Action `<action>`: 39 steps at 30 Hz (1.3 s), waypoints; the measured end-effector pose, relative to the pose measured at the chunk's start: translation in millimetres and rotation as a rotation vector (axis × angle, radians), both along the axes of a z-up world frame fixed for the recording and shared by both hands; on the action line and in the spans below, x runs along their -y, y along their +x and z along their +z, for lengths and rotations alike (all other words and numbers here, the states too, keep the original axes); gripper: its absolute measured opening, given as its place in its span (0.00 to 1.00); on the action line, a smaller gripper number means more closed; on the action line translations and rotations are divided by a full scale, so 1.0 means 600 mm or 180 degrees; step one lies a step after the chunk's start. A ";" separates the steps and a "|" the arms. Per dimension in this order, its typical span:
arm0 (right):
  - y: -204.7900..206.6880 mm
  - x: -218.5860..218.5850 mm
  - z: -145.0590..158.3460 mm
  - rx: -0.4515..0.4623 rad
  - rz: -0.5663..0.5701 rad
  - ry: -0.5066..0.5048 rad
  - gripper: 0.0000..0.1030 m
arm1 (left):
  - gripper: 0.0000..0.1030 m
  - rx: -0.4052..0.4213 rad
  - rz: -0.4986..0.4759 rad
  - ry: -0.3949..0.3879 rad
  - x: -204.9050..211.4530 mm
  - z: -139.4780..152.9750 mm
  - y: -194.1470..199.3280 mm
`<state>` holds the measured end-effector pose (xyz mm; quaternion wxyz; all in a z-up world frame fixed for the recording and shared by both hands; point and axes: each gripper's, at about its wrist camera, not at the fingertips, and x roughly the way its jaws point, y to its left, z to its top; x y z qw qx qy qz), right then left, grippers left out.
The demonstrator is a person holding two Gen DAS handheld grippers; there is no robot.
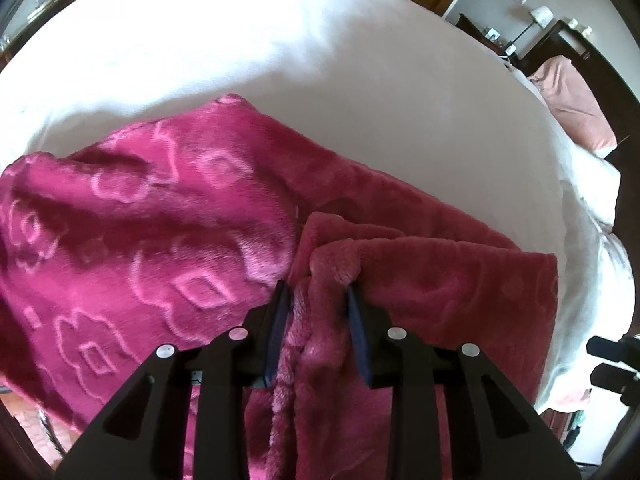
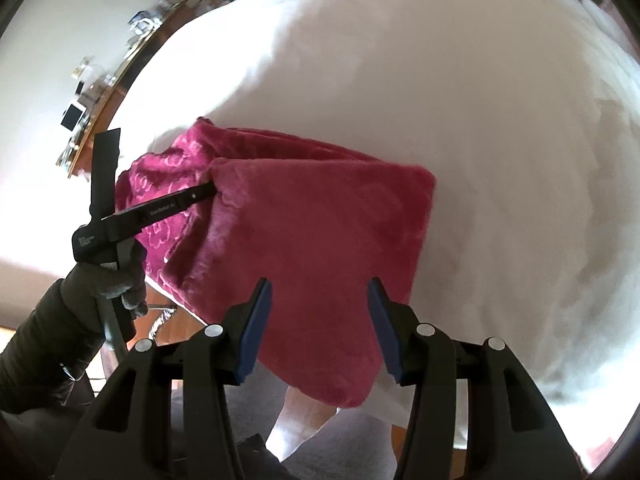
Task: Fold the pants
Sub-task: 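Release the hem with the right gripper while the left gripper grasps the folded edge, then grasp the waistband with the left gripper and lift it off the bed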
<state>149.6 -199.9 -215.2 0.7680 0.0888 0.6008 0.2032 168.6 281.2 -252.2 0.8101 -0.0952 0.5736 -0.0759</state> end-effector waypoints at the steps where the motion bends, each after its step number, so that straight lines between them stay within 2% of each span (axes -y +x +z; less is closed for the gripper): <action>1: 0.003 -0.009 0.004 0.0033 0.0062 0.0000 0.49 | 0.33 -0.0002 0.0003 0.0010 -0.004 0.002 -0.003; 4: 0.010 -0.030 0.008 0.0083 0.0173 0.0015 0.49 | 0.47 0.0024 0.0038 0.0198 -0.008 0.016 -0.015; 9: 0.018 -0.061 0.009 0.0102 0.0254 0.0058 0.49 | 0.47 0.0140 0.0048 0.0490 -0.025 0.047 -0.047; 13: 0.022 -0.091 0.009 0.0097 0.0303 0.0091 0.49 | 0.55 0.0210 0.0090 0.0581 -0.049 0.065 -0.067; 17: 0.027 -0.124 0.010 0.0090 0.0344 0.0118 0.49 | 0.62 0.0223 0.0186 0.0556 -0.088 0.075 -0.080; 25: 0.046 -0.192 0.010 0.0066 0.0366 0.0168 0.50 | 0.65 0.0139 0.0549 0.0507 -0.218 0.079 -0.086; 29: 0.059 -0.223 0.011 0.0089 0.0354 0.0182 0.58 | 0.65 0.0103 0.0784 0.0488 -0.284 0.081 -0.088; 35: 0.078 -0.266 0.005 0.0060 0.0311 0.0150 0.59 | 0.68 0.0107 0.1121 0.0370 -0.383 0.093 -0.092; 39: 0.087 -0.286 0.003 0.0081 0.0251 0.0158 0.71 | 0.69 0.0178 0.1363 0.0264 -0.453 0.103 -0.098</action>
